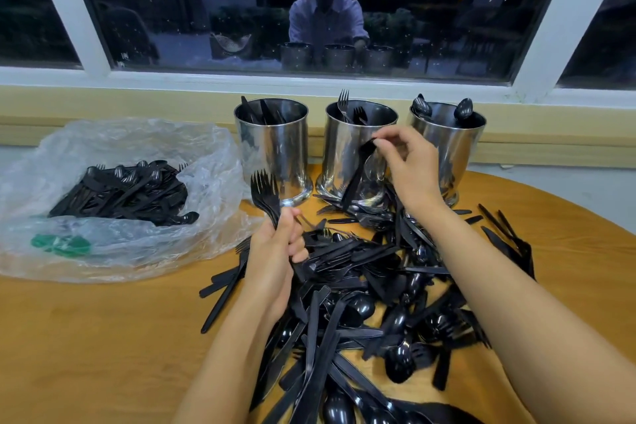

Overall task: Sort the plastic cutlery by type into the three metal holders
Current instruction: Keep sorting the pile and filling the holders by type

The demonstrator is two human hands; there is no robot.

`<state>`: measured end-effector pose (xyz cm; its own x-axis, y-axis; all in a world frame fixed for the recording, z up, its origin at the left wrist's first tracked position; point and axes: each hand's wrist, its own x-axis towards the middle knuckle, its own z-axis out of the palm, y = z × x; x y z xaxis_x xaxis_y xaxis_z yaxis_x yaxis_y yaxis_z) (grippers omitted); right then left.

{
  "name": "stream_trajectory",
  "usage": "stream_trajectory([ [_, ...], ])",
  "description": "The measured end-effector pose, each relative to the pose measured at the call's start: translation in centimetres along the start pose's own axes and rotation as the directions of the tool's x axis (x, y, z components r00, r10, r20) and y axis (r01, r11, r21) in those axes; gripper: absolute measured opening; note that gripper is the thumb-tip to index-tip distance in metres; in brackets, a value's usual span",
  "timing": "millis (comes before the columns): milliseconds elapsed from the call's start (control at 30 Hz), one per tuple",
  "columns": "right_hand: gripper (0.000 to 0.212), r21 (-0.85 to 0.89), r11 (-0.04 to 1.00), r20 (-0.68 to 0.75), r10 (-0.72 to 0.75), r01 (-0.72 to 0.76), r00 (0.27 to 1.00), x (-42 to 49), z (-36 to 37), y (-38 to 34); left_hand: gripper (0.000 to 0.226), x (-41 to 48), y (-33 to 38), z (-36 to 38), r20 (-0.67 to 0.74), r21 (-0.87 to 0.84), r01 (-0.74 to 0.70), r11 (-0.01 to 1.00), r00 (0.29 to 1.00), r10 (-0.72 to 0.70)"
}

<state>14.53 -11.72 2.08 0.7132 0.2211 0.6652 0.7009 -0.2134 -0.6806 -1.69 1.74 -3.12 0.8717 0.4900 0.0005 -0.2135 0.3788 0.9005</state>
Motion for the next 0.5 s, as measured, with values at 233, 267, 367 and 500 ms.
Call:
stream_trajectory([
  [233,0.017,0.171,0.968,0.145,0.159,-0.183,0.977,-2.8,-4.0,-3.4,0.023,-1.0,1.1,2.1,0.07,0.084,0.048,0.995,0.996,-0.054],
  [267,0.016,0.195,0.957,0.188,0.176,-0.212,0.966,-3.4,-4.6,-3.9,0.023,-1.3,1.1,2.7,0.102,0.139,0.069,0.988,0.991,-0.084],
  [367,0.012,0.257,0.928,0.249,0.207,-0.271,0.946,-5.1,-5.9,-4.6,0.024,-2.9,1.1,4.6,0.212,0.282,0.167,0.945,0.95,-0.231],
  [500,0.013,0.228,0.933,0.218,0.23,-0.278,0.948,-7.1,-6.9,-3.9,0.03,-5.1,0.2,6.6,0.368,0.231,0.315,0.921,0.847,-0.382],
])
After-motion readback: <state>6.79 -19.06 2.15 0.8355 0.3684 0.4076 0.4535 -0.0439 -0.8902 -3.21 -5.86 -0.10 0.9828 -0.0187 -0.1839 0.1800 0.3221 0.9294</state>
